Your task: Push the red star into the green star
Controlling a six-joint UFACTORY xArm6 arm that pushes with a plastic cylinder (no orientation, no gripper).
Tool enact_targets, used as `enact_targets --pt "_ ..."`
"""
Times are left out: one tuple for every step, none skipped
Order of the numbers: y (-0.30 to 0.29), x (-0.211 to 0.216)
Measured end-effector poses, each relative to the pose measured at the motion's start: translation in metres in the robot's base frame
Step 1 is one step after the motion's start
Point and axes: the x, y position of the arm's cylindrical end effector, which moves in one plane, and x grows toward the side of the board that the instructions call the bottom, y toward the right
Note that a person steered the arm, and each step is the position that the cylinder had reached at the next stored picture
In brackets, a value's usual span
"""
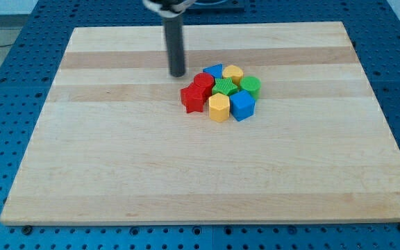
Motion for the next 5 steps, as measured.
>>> enact_targets --pt "-0.013 0.059" --pt "-0.011 0.068" --pt "0.005 0.068" --pt "0.018 0.068" --pt "0.025 0.068"
